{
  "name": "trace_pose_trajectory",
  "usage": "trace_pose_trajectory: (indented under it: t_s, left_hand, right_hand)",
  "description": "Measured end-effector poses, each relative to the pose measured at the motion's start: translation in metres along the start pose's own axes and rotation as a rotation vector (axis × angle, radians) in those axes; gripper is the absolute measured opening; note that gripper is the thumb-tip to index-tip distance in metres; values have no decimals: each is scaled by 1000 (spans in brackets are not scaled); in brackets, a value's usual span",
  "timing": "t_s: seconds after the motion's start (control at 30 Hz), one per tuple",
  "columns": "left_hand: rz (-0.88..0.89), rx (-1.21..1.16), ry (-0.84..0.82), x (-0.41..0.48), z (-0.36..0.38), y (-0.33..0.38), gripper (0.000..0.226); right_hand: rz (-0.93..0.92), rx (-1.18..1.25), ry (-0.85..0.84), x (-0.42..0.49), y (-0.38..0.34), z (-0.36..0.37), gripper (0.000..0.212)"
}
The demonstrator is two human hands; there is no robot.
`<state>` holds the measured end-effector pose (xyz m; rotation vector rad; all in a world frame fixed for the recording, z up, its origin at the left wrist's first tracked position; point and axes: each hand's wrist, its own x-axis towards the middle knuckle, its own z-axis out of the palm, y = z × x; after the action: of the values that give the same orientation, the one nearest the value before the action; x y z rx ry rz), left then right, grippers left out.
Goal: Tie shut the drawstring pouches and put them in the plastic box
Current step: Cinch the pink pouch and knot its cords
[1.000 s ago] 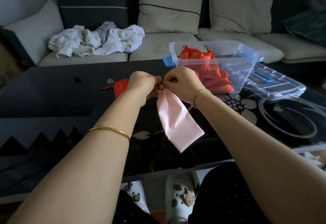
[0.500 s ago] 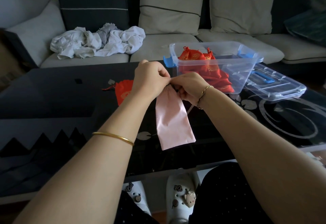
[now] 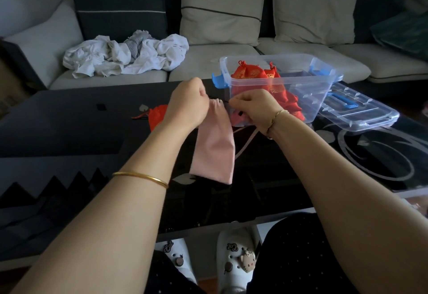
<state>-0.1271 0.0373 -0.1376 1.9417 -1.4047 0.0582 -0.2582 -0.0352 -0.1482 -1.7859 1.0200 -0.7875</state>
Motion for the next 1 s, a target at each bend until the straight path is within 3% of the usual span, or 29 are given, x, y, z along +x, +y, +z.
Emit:
trace_pose_trajectory:
  t_s: [0.17, 0.3, 0.4, 0.47, 0.6, 0.67, 0.8, 0.9, 1.0]
  left_hand:
    - [-101, -53, -42, 3, 5, 1, 17]
    - [-225, -126, -77, 8, 7, -4, 31]
    - [-298, -139, -50, 12, 8, -5, 35]
    - [-320, -138, -40, 13, 9, -3, 35]
    - [-348, -234, -43, 16, 11, -7, 33]
    - [-335, -313, -40, 17, 9, -9, 24]
    - [-351, -457, -20, 19, 7, -11, 28]
    - [-375, -313, -35, 25, 10, -26, 26]
    - [-346, -38, -186, 29, 21, -47, 28]
  right_hand:
    - [-15, -96, 66, 3, 8, 5, 25]
    - [99, 58, -155, -10, 6, 9, 23]
    - [62, -70, -242, -14, 10, 11, 61]
    - [20, -125, -192, -16, 9, 14, 73]
    - [-159, -390, -75, -17, 3, 10, 32]
    - [-177, -459, -46, -17, 1, 5, 24]
    - [-182, -462, 71, -14, -9, -12, 20]
    - [-154, -347, 172, 4, -24, -28, 19]
    - [-35, -122, 276, 44, -38, -46, 25]
